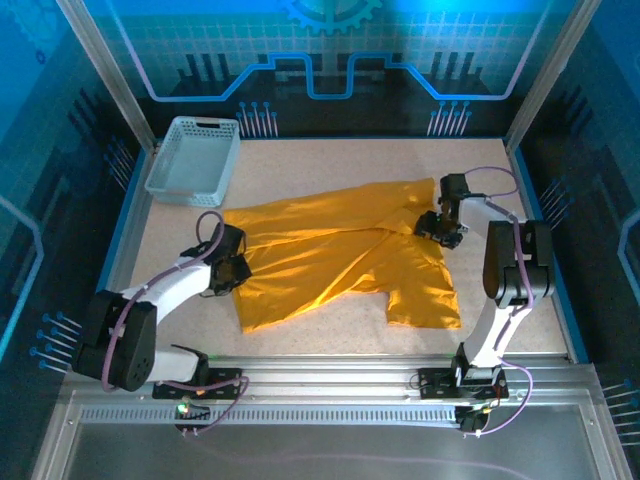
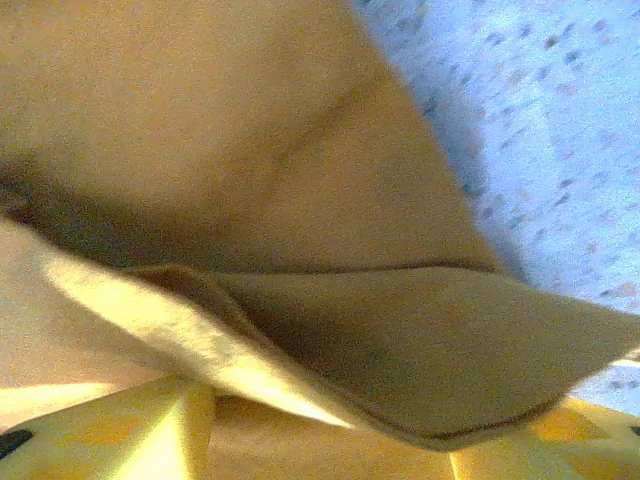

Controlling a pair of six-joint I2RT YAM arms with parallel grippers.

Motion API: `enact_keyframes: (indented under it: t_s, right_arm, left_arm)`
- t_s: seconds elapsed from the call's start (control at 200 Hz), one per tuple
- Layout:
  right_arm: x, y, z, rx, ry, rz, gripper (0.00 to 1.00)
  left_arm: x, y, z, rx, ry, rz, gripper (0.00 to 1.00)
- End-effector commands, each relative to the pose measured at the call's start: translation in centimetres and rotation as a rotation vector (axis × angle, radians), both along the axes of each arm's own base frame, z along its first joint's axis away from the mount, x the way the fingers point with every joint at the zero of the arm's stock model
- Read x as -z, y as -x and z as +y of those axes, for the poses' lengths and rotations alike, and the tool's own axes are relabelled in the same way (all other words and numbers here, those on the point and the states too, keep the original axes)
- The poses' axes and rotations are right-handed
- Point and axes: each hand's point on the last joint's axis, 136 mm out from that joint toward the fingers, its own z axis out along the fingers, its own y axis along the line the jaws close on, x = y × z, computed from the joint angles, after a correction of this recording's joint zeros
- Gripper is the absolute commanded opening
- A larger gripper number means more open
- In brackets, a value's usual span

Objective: Fold the inside-out t-shirt

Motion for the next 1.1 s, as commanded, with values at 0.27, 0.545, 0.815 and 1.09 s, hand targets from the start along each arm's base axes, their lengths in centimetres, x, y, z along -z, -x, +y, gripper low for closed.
enact_keyframes:
  t_s: [0.27, 0.545, 0.815, 1.09]
  right_arm:
    - [-2.9, -1.9, -2.3, 0.072, -0.023, -0.060, 0.60]
    - [-5.3, 0.5, 5.2, -0.135, -0.114, -0.090, 0.51]
    - [-1.1, 1.0, 7.0, -0.142, -0.144, -0.001, 0.52]
    - [2.5, -0.3, 1.6, 0.058, -0.064, 0.081, 0.51]
  left_arm:
    - [0.2, -0.2, 2.1, -0.072, 0.046, -0.007, 0.00]
    - [0.5, -0.5, 1.7, -0.059, 0.065, -0.005, 0.00]
    - [0.1, -0.4, 2.0, -0.052, 0.048, -0.005, 0.00]
    - [0.1, 0.0, 2.9, -0.094, 0.054, -0.008, 0.00]
